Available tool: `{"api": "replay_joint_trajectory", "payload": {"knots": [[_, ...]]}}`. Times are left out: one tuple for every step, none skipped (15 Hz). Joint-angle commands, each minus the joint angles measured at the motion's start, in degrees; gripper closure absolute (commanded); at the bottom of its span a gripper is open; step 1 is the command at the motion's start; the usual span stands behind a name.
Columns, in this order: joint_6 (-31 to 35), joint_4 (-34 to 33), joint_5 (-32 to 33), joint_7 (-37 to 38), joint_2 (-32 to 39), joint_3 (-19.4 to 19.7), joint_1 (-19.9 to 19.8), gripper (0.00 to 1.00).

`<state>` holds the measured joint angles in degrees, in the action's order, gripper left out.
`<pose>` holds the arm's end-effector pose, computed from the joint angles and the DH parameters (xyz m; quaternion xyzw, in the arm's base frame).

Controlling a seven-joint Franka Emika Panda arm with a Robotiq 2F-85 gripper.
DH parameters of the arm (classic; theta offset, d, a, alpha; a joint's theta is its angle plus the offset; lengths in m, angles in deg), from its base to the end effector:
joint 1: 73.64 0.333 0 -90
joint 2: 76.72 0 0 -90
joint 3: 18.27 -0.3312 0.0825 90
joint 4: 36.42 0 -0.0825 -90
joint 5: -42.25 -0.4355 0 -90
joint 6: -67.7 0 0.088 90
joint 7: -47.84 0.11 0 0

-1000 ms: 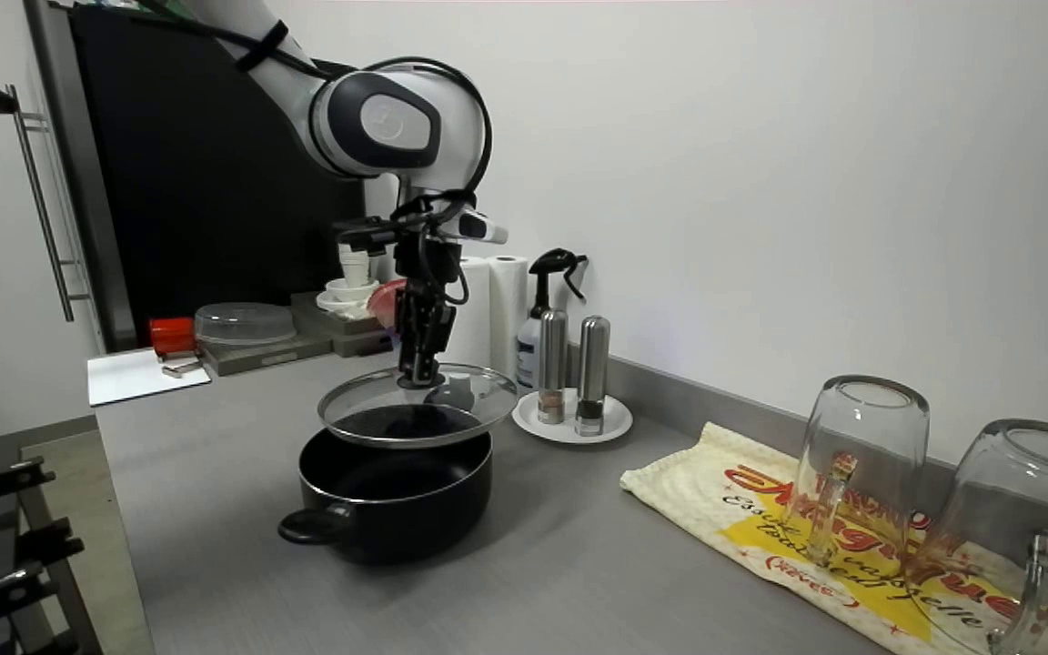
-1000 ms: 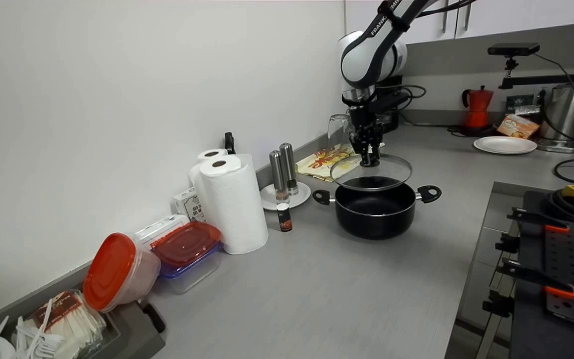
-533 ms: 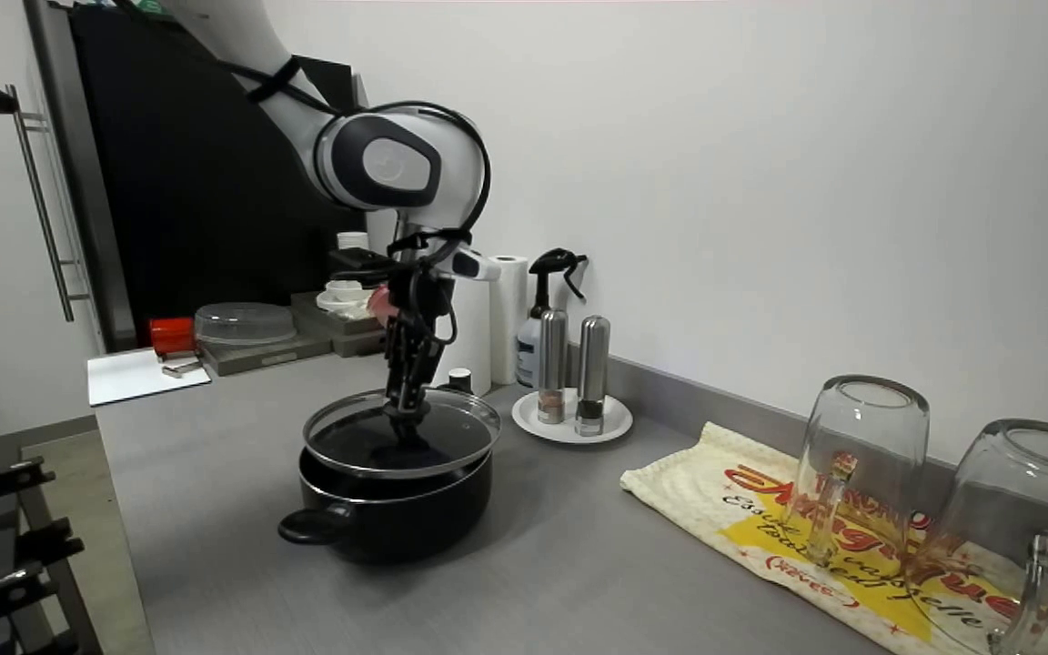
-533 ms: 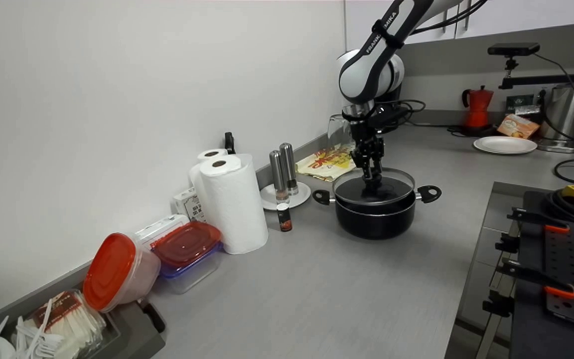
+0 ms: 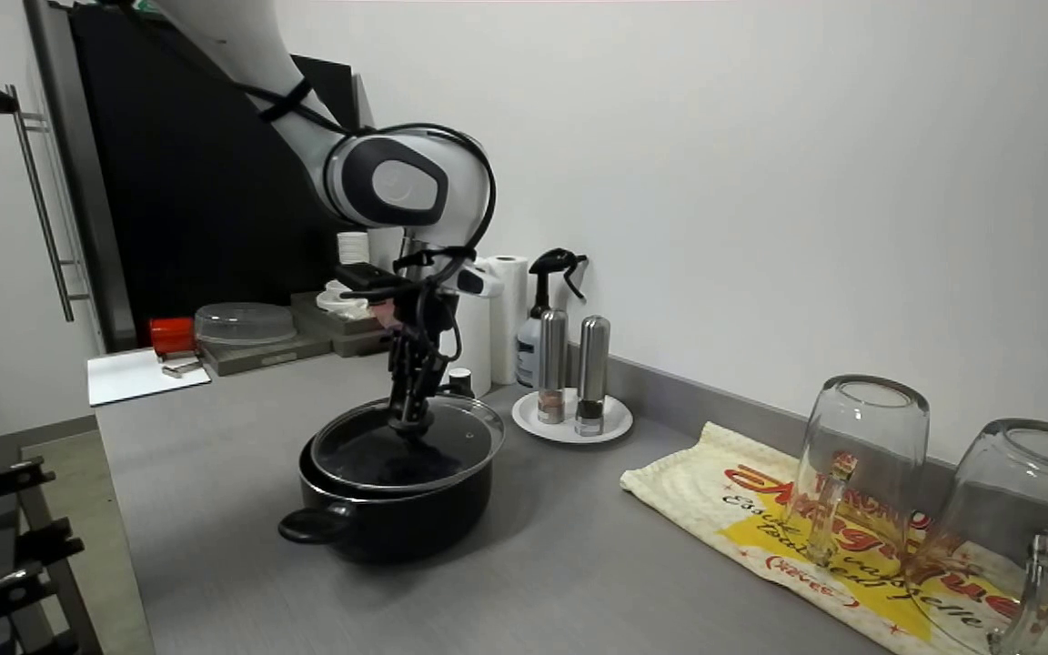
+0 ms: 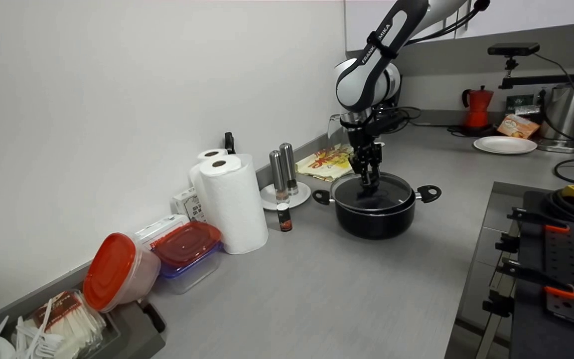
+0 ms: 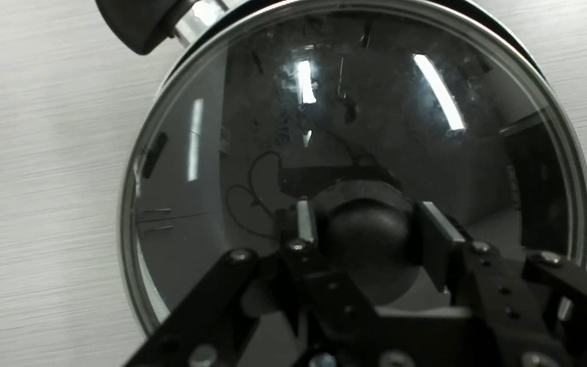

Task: Put the lid on the pot

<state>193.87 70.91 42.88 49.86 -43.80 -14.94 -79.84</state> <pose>0.6410 -0.1075 0.1566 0.9879 -0.0934 -0.1232 0.0122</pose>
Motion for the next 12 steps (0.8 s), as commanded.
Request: {"api": "replay_joint_trajectory", "payload": {"knots": [[-0.7, -1.7, -1.8, -1.6, 0.6, -0.6, -0.4, 0.75], [-0.7, -1.6, -1.8, -1.6, 0.6, -0.6, -0.4, 0.75], [-0.7, -1.4, -1.9, -1.7, 0.5, -0.6, -0.4, 0.75], [-0.9, -1.3, -1.9, -1.7, 0.5, -0.7, -0.4, 0.75], [-0.9, -1.2, -1.9, -1.8, 0.4, -0.7, -0.4, 0.75], [-0.8, -0.9, -2.1, -1.9, 0.1, -0.7, -0.5, 0.75], [-0.7, -0.5, -2.3, -2.0, -0.3, -0.8, -0.6, 0.75], [-0.7, -0.2, -2.5, -2.1, -0.6, -0.9, -0.7, 0.75], [-0.5, 0.5, -2.8, -2.3, -1.2, -1.0, -0.8, 0.75], [-0.4, 1.0, -2.8, -2.3, -1.5, -1.0, -0.8, 0.75], [-0.3, 1.4, -2.9, -2.3, -1.7, -0.9, -0.8, 0.75], [-0.3, 1.6, -3.0, -2.3, -1.8, -0.8, -0.8, 0.75]]}}
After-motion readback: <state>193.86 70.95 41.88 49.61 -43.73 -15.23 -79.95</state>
